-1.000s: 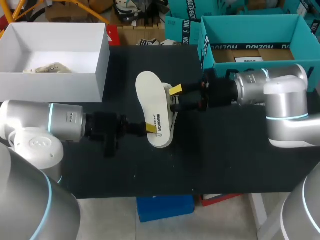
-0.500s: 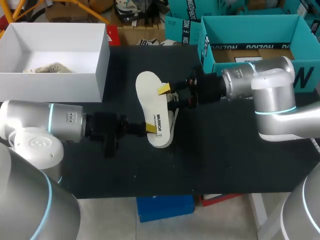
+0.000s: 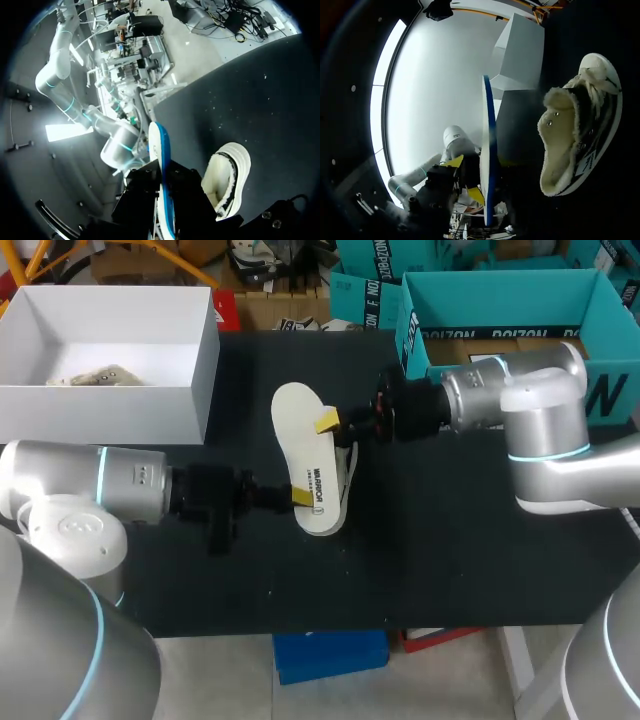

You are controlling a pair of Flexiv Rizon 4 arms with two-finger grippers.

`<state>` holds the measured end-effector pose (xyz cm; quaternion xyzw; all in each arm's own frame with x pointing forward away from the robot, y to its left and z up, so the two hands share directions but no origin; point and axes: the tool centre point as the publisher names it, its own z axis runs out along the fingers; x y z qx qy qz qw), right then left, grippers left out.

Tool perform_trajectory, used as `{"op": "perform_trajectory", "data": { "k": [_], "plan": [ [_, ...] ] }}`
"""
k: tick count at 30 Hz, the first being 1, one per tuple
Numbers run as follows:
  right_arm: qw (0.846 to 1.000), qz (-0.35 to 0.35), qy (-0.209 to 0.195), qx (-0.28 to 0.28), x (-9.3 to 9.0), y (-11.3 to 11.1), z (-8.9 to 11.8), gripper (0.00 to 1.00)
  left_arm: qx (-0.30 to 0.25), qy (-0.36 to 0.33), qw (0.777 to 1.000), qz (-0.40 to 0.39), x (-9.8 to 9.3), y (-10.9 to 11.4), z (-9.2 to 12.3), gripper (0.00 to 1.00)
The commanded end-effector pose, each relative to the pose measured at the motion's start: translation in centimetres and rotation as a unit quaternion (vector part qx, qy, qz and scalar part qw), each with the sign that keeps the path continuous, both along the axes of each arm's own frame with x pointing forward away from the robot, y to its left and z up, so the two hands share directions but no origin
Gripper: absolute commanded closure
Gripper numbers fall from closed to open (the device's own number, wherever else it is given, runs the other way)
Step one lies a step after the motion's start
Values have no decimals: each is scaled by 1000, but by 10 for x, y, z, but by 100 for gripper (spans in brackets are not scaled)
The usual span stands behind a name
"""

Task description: Take the shoe out of the shoebox, open the shoe tongue, remove and reinsert the insole, then place the shoe into the shoebox

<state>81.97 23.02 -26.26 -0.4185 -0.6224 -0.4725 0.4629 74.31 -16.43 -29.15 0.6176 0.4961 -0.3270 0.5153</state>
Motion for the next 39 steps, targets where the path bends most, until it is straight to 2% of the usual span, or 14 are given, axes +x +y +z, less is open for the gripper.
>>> {"op": "perform_trajectory", "data": {
  "k": [1,5,6,8,25,26,27,28,34,39],
  "plan": [
    [1000,1,1,1,1,2,-2,75,1,-2,1000,3,-1,-1,0,100],
    [1000,3,3,3,1,4,-3,78,1,-2,1000,3,-1,-1,0,100],
    [1000,3,4,3,1,4,-4,82,1,-2,1000,3,-1,-1,0,100],
    [1000,4,4,2,1,5,-5,100,1,-2,1000,3,-1,-1,0,100],
    [1000,9,7,1,0,7,-7,100,3,-2,1000,2,-1,0,0,100],
    [1000,9,7,1,0,7,-7,100,5,-1,1000,3,-1,0,0,66],
    [1000,9,7,1,0,7,-7,100,5,1,1000,6,-2,0,0,12],
    [1000,9,7,1,0,7,-7,100,5,1,1000,6,-1,1,1,0],
    [1000,9,7,1,0,7,-7,100,24,24,999,20,-4,9,4,0],
    [1000,9,7,1,0,7,-7,100,70,50,996,36,-10,22,12,0]
  ]
}}
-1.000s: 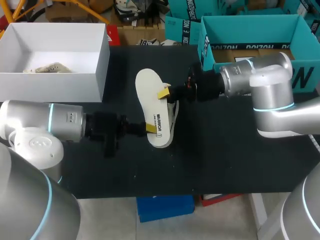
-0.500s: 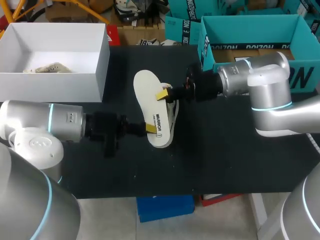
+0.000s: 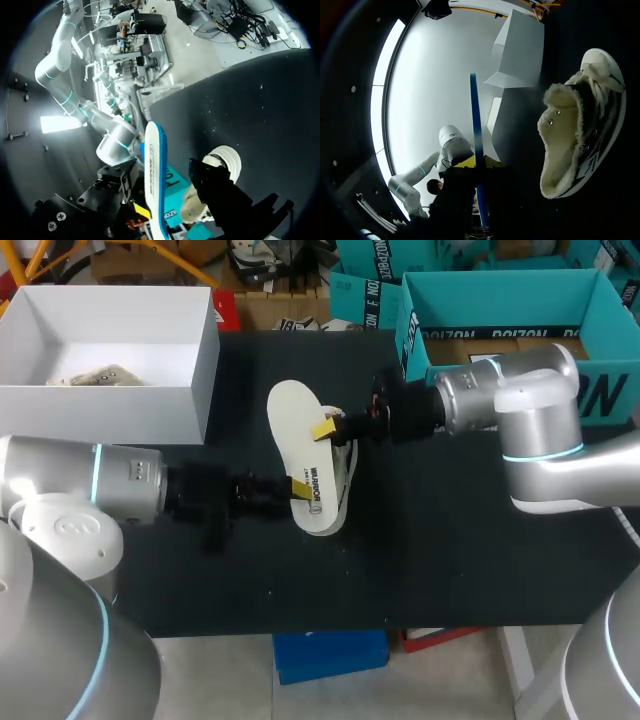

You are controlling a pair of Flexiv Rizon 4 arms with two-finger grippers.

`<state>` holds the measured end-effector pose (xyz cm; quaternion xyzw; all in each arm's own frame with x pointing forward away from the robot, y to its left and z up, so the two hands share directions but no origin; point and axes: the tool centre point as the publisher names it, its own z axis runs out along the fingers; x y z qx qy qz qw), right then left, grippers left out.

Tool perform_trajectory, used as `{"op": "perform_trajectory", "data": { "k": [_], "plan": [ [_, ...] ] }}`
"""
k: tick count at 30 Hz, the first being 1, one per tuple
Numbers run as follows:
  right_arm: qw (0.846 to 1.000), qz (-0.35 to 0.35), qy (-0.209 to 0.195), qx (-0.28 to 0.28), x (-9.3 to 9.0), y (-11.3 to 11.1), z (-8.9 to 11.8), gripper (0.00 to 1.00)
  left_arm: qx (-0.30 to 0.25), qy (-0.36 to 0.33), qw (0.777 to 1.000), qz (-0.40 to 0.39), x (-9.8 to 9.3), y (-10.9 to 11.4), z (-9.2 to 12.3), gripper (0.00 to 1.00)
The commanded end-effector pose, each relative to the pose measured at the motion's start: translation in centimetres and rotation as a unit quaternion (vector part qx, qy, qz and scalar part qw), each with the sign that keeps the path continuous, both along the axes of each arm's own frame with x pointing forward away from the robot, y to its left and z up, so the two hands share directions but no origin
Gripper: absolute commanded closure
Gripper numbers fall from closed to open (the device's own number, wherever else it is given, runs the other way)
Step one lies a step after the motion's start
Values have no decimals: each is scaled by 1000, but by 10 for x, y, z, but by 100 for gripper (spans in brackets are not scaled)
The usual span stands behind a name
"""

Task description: Take the shoe out of the shoebox, open the shoe tongue, remove and reinsert the insole, then place the shoe into the shoebox

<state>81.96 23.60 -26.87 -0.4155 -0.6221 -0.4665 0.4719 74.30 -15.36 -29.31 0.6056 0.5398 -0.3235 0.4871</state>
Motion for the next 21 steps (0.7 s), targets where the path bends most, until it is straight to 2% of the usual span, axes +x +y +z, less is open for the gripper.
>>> {"op": "perform_trajectory", "data": {
  "k": [1,7,13,21],
  "plan": [
    [1000,0,0,-1,1,1,-1,100,52,21,998,11,-11,14,17,0],
    [1000,0,0,-1,1,1,-1,100,138,59,989,15,-16,25,37,0],
    [1000,0,0,-1,1,1,-1,100,225,57,973,22,-19,26,71,0],
    [1000,0,0,-1,1,1,-1,100,286,71,956,12,-18,20,96,0]
  ]
}}
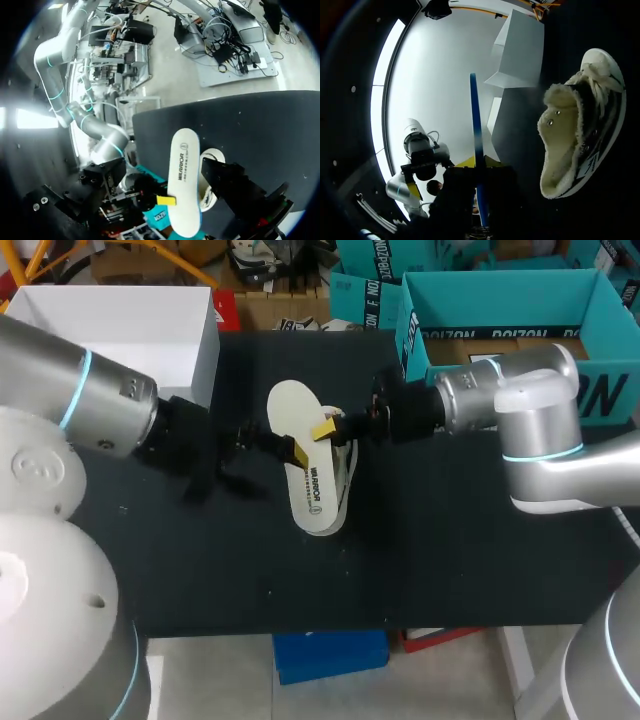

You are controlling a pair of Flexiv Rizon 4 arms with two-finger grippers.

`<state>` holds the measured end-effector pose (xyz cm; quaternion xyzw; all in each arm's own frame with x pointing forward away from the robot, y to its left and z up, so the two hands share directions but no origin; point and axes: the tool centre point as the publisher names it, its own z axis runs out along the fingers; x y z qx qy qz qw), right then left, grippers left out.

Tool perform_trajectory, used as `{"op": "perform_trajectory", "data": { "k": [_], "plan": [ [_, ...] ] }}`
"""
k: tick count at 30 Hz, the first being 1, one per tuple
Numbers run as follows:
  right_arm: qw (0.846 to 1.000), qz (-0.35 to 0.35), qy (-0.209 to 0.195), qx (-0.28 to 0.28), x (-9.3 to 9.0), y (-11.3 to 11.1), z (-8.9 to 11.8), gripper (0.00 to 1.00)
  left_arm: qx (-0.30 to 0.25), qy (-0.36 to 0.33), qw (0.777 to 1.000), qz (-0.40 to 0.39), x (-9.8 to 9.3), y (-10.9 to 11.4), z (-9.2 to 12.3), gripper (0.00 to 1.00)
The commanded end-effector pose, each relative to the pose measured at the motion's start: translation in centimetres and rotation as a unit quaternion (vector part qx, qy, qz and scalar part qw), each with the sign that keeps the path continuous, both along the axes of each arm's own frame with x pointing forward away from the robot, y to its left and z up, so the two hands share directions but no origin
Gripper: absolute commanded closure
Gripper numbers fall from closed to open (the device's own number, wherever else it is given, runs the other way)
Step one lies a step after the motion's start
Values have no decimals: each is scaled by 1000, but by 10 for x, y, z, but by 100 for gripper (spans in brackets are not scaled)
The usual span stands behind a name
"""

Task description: Take the shoe out of the shoebox, open the shoe tongue, remove and reinsert the insole, then place the shoe into the shoebox

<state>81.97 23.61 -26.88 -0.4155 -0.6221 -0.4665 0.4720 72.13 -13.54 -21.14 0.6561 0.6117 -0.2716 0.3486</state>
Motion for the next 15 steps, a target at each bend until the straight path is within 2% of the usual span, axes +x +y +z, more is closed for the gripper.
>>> {"op": "perform_trajectory", "data": {
  "k": [1,8,15],
  "plan": [
    [1000,0,0,-1,0,1,0,100,133,11,991,8,4,1,15,0],
    [1000,0,0,-1,0,1,0,100,161,18,987,19,3,-4,25,0],
    [1000,0,0,-1,0,1,0,100,189,13,982,13,11,-21,36,0]
  ]
}}
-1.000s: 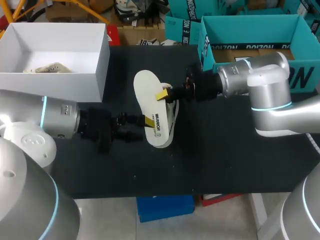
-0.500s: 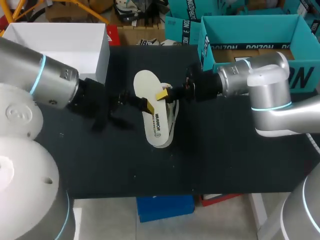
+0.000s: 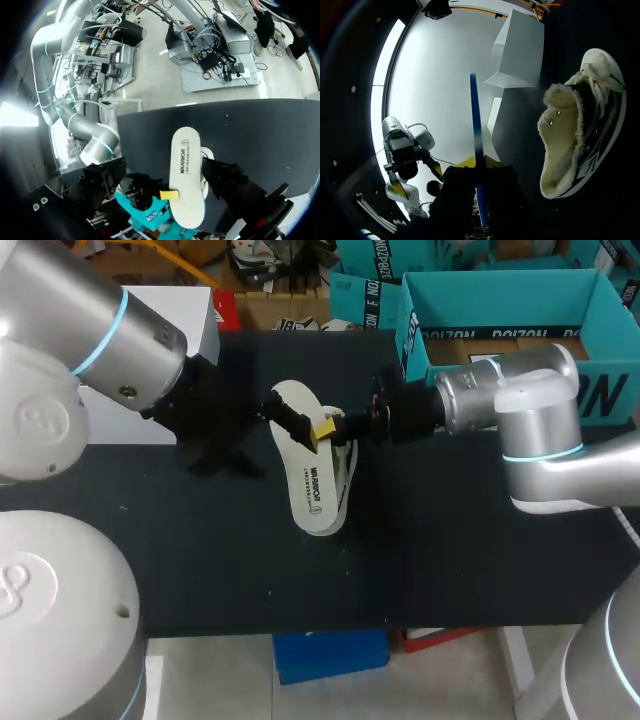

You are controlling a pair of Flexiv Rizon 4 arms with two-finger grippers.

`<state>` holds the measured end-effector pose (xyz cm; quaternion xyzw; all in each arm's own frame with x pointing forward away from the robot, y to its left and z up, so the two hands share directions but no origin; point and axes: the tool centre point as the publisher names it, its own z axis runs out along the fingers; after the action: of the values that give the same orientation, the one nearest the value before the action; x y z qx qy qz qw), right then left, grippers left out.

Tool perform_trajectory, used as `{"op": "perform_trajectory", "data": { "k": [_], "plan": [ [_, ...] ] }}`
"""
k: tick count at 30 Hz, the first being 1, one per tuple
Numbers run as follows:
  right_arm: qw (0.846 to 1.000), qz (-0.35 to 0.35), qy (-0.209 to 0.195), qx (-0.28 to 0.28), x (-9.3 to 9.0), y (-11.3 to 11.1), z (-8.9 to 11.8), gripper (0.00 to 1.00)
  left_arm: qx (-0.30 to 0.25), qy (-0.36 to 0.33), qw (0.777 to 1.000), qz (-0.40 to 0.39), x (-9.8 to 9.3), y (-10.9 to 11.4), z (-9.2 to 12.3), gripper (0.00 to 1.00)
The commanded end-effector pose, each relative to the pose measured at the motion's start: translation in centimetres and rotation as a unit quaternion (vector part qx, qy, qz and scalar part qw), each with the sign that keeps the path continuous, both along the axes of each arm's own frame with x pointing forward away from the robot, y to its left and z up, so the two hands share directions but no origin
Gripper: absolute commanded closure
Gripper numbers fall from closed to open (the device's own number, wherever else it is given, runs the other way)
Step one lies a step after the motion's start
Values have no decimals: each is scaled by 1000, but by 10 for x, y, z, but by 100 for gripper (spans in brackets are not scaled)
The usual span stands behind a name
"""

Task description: Take the shoe out of the shoebox, open the shoe tongue, remove and reinsert the insole, then place the shoe into the shoebox

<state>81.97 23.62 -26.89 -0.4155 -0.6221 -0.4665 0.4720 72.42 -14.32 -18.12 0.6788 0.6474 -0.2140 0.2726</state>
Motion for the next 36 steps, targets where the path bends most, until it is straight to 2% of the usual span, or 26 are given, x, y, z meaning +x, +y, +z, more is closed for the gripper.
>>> {"op": "perform_trajectory", "data": {
  "k": [1,7,16,26,36],
  "plan": [
    [1000,0,0,-1,0,1,0,100,92,-3,996,1,9,-17,8,0],
    [1000,0,0,-1,0,1,0,100,100,-19,995,-18,13,-34,21,0],
    [1000,0,0,-1,0,1,0,100,125,-30,991,-35,16,-48,25,0],
    [1000,0,0,-1,0,1,0,100,175,-47,983,-22,16,-52,21,0],
    [1000,0,0,-1,0,1,0,100,172,-41,984,-21,15,-50,12,0]
  ]
}}
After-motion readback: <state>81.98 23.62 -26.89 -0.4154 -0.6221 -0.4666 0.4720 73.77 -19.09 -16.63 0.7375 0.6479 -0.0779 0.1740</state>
